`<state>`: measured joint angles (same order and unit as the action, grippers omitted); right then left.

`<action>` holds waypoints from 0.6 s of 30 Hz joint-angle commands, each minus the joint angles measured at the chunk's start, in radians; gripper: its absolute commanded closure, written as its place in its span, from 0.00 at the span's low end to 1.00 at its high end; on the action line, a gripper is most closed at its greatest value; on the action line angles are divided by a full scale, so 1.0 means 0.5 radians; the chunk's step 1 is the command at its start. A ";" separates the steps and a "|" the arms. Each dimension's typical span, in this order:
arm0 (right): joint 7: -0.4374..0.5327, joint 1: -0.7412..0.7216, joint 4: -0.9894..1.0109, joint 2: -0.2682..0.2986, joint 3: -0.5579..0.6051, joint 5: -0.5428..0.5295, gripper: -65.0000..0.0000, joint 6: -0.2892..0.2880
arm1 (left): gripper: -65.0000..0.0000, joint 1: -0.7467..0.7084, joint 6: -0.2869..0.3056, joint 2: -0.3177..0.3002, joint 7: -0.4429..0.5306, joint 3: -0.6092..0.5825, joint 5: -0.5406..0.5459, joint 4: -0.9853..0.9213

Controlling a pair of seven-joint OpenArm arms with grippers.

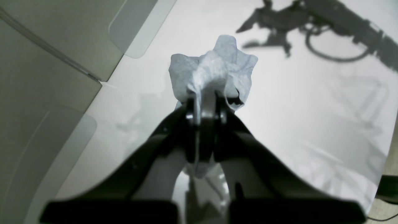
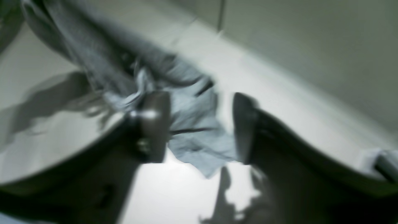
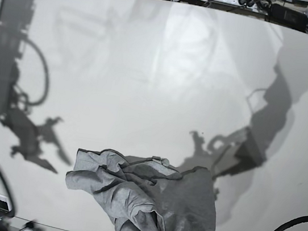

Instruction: Layout the t-shirt on the table in an organized manner, then fold the t-shirt properly

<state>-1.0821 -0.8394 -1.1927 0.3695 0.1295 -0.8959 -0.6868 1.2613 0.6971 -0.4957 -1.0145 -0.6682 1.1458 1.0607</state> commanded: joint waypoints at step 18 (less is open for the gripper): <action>0.691 0.140 0.593 -0.771 -0.011 0.905 0.53 -0.023 | 1.00 0.095 0.002 0.054 0.053 0.024 0.031 0.014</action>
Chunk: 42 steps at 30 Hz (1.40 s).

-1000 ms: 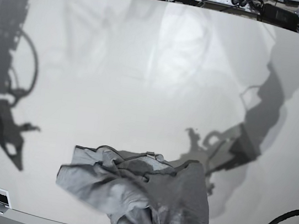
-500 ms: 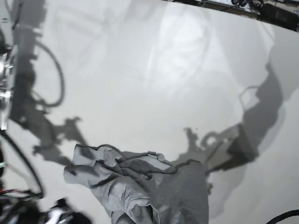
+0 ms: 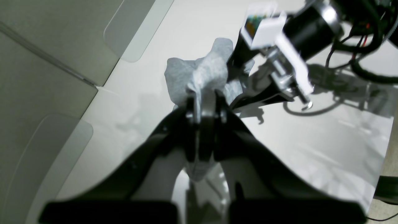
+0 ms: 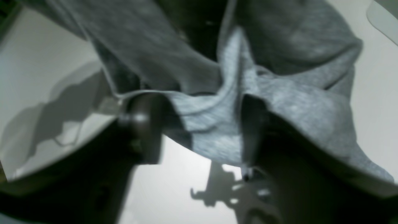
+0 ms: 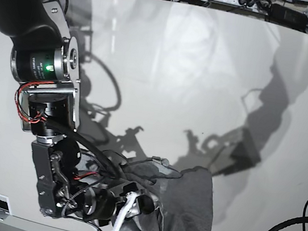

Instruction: Layout the t-shirt on the table in an organized manner, then fold the t-shirt properly

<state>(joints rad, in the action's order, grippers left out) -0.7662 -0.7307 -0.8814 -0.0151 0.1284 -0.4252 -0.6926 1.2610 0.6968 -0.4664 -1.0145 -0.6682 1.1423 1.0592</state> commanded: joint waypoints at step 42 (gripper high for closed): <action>-0.673 -0.710 -0.954 1.213 -0.037 -1.022 1.00 -0.011 | 1.00 0.096 0.003 0.041 0.060 0.024 0.104 -0.407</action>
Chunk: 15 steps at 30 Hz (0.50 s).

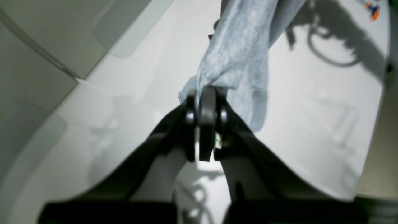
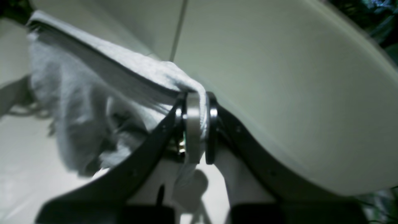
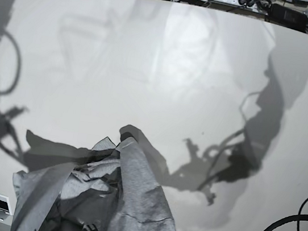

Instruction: Layout the t-shirt on the table in an organized manner, then fold the t-shirt properly

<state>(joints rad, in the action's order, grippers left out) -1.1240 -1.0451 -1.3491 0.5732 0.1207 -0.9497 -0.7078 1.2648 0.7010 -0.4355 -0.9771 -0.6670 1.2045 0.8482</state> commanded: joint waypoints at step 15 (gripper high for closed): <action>-0.450 0.046 -0.019 0.202 -0.022 -0.269 1.00 0.019 | 1.00 0.088 -0.006 0.571 -0.547 0.011 0.558 -0.143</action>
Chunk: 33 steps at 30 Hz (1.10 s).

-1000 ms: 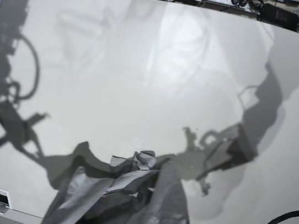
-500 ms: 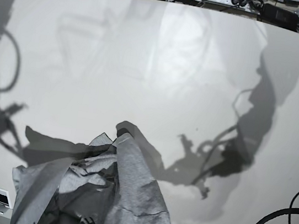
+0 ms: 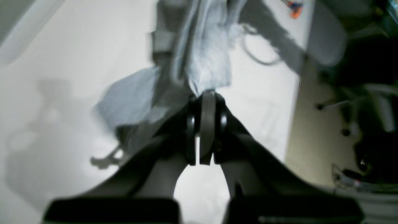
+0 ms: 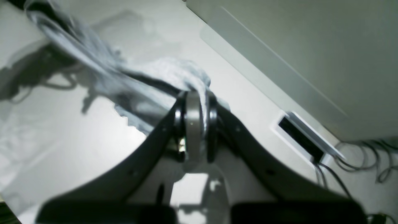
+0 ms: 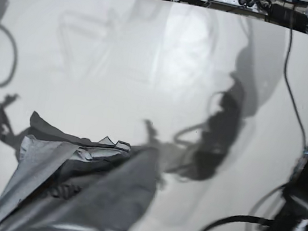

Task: Layout the t-shirt on the table in an organized manner, then fold the t-shirt properly
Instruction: 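Lower the shirt onto the table with the right gripper and release it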

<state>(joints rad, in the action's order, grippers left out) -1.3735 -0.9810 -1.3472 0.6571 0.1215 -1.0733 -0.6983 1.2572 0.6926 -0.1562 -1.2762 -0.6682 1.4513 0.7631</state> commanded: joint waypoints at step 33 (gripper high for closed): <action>0.184 -0.035 0.074 0.161 -0.025 -0.072 0.42 0.107 | 0.35 0.104 -0.005 0.589 0.076 -0.035 0.064 -0.051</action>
<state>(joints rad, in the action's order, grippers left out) -1.2980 -0.9653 -1.3010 0.7273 0.1154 -1.0935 -0.6449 1.2617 0.6884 0.1410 -1.2575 -0.6945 1.4593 0.7258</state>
